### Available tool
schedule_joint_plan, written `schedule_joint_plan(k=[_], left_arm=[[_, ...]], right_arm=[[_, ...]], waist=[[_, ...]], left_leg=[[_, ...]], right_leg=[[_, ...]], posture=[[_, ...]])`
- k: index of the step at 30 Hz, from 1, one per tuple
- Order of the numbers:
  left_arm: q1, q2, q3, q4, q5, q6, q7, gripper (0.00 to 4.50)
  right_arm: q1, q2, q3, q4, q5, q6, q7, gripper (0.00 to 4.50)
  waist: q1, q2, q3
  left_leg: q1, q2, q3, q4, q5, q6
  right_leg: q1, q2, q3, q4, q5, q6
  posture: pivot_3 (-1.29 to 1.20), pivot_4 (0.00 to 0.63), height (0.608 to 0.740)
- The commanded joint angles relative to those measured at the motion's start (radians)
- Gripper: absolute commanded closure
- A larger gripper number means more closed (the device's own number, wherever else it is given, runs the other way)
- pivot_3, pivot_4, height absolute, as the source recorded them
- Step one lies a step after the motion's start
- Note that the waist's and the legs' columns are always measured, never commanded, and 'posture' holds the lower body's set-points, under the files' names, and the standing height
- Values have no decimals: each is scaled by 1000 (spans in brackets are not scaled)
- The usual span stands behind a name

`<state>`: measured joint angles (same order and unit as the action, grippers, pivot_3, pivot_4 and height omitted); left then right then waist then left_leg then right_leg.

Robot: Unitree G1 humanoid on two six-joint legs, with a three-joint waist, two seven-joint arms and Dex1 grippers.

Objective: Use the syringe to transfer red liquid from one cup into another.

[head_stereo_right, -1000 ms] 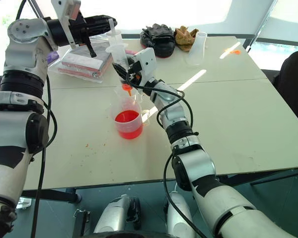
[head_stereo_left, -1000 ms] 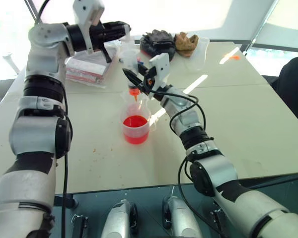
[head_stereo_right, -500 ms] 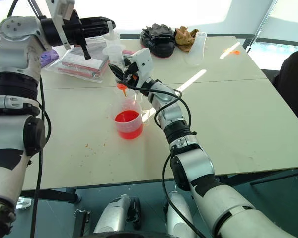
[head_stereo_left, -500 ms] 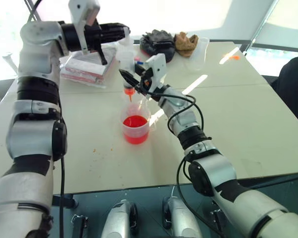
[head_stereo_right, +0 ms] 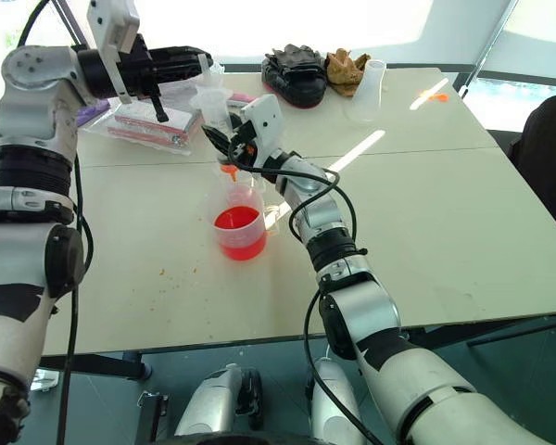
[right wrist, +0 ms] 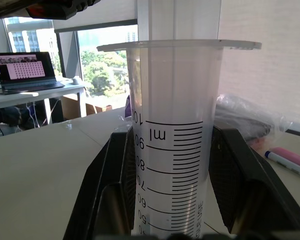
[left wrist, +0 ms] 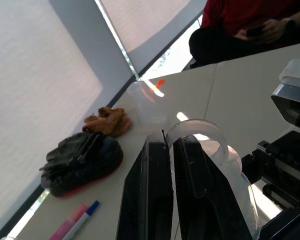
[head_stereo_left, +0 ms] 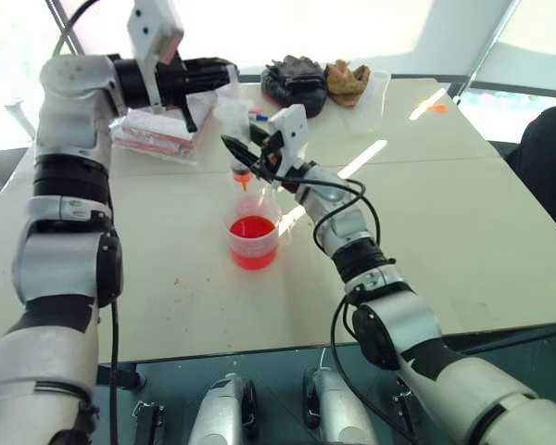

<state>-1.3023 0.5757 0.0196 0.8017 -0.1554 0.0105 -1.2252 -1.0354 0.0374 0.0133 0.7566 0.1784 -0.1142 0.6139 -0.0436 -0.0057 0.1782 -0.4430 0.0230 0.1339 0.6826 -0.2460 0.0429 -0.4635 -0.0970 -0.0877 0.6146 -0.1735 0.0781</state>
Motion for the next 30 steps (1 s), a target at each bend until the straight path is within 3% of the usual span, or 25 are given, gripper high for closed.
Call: schedule_joint_plan(k=[1, 23, 24, 30], left_arm=[[25, -14, -41, -9, 22, 2, -31, 4491], [88, -31, -53, -77, 30, 28, -31, 4491], [84, -30, -47, -79, 23, 39, -30, 3798], [53, -20, -20, -71, 10, 56, -5, 2512]], right_arm=[[-38, -3, -12, -124, 22, -17, -2, 3026], [-41, -13, -15, -156, 28, -3, -15, 3026], [-40, -14, -15, -155, 27, -4, -16, 3026], [-37, -20, -16, -139, 22, -13, -19, 3026]], waist=[[0, 0, 0], [0, 0, 0], [1, 0, 0], [0, 0, 0]], left_leg=[[0, 0, 0, 0, 0, 0], [0, 0, 0, 0, 0, 0], [0, 0, 0, 0, 0, 0], [0, 0, 0, 0, 0, 0]], right_leg=[[0, 0, 0, 0, 0, 0], [0, 0, 0, 0, 0, 0], [0, 0, 0, 0, 0, 0], [0, 0, 0, 0, 0, 0]], posture=[[0, 150, 740], [0, 150, 740], [0, 150, 740], [0, 150, 740]])
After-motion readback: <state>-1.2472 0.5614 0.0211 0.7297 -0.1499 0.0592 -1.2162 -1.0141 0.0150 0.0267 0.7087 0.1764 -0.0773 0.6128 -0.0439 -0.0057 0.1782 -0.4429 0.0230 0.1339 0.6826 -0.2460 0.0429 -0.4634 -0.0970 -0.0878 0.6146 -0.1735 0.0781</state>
